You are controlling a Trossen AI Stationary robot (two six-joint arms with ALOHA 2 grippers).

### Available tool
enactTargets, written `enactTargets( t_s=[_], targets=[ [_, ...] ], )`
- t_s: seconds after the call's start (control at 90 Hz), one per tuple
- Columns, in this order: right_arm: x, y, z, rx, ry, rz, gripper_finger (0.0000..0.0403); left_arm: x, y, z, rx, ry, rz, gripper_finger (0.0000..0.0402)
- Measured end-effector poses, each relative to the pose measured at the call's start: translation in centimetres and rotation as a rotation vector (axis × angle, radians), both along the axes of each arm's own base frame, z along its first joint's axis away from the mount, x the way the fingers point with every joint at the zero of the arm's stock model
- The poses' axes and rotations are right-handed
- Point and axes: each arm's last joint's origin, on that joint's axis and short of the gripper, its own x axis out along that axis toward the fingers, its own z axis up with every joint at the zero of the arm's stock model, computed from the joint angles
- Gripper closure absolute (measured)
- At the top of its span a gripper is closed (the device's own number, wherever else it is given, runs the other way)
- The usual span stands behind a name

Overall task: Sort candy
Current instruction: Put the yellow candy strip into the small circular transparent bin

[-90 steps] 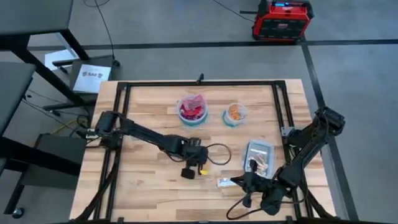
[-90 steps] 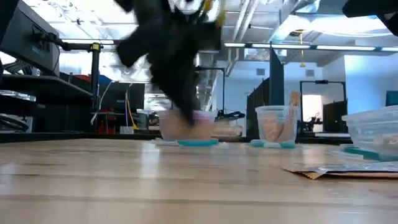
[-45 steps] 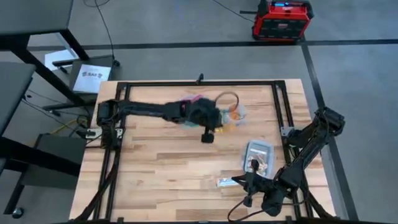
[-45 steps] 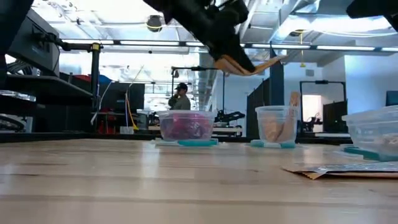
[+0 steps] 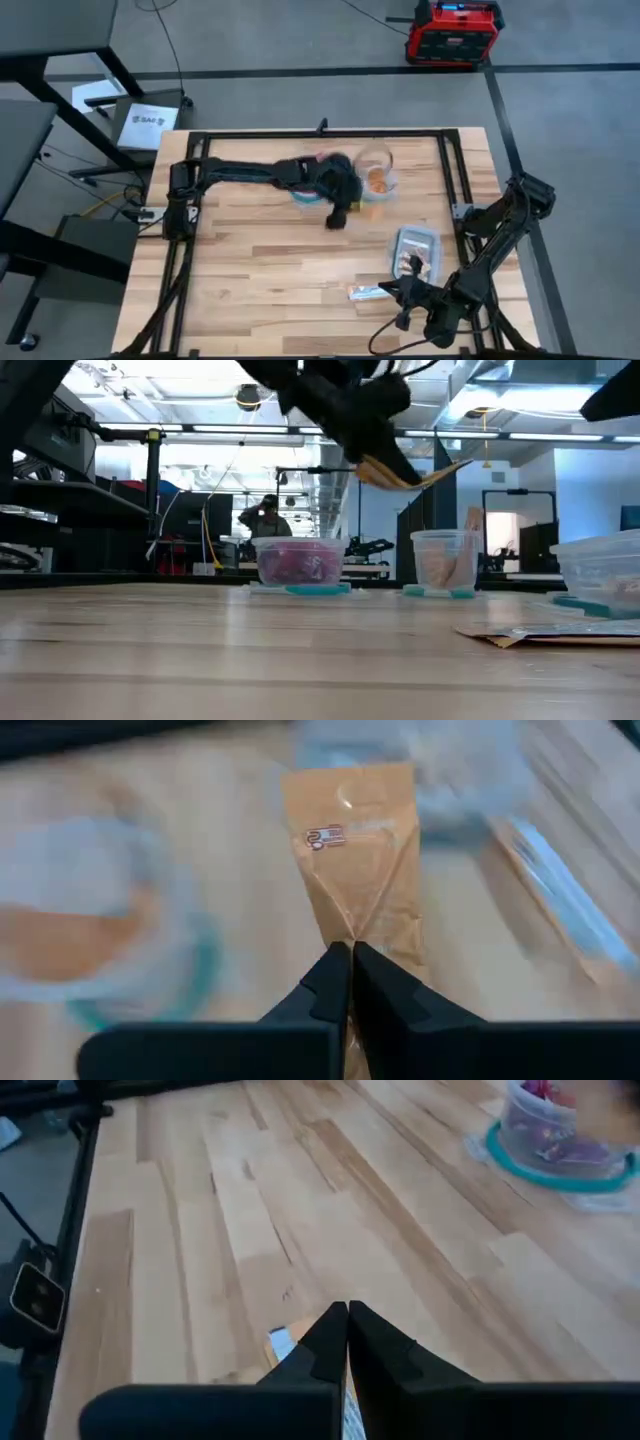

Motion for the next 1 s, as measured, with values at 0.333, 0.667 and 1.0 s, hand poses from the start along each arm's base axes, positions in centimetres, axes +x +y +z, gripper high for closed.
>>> enactTargets(
  t_s=[0.333,0.667,1.0],
  targets=[
    [0.9,-1.3,-0.2,-0.031,0.047,-0.038,0.0403,1.2,3.8,2.2,0.206,-0.281,0.249,0.0401],
    [1.2,-1.5,-0.2,-0.022,0.052,-0.047,0.0403,3.8,8.7,-2.0,-0.033,-0.375,0.339,0.0401],
    [1.2,-1.5,-0.3,-0.013,0.068,-0.04,0.0403,4.4,8.5,-2.4,0.029,-0.349,0.267,0.0326]
  ],
)
